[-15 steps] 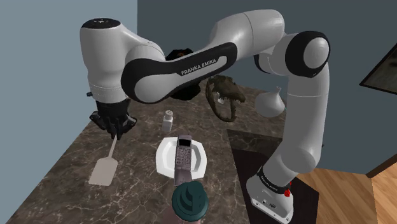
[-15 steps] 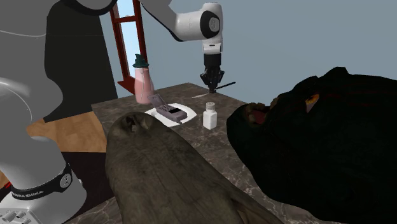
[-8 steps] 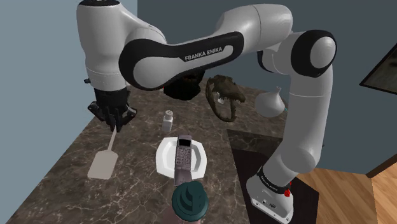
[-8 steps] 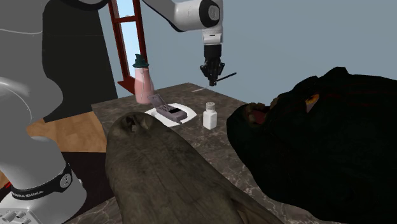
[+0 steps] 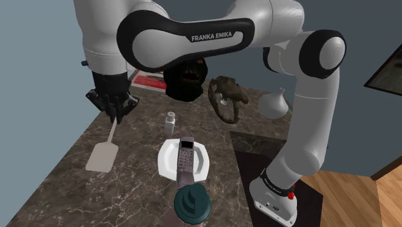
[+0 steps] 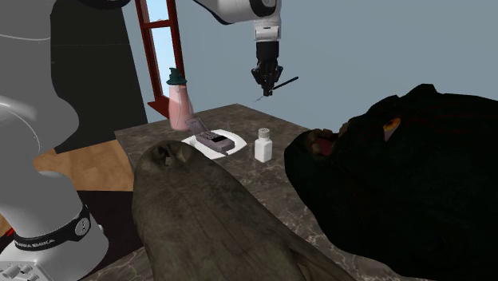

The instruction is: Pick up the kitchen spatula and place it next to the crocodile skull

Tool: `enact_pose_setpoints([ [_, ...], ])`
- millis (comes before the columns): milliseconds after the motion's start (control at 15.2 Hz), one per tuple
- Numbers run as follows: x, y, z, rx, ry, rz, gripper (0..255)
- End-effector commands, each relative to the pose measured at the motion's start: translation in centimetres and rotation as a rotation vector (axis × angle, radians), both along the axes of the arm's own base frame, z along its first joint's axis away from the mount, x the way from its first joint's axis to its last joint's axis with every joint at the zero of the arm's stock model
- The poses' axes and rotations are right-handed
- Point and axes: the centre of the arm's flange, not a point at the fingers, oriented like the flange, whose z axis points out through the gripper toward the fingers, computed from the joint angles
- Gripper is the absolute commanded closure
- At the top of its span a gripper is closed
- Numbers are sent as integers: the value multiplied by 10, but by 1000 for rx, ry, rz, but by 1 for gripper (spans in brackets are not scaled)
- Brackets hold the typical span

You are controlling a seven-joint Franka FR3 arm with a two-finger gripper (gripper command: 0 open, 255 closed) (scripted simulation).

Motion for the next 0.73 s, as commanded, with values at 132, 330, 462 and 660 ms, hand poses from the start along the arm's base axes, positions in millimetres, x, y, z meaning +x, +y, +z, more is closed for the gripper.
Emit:
enact_pose_setpoints([
  [132,-1,0,21,0,0,0,255],
  [330,-1,0,36,0,0,0,255],
  [462,-1,0,47,0,0,0,255],
  [660,-1,0,63,0,0,0,255],
])
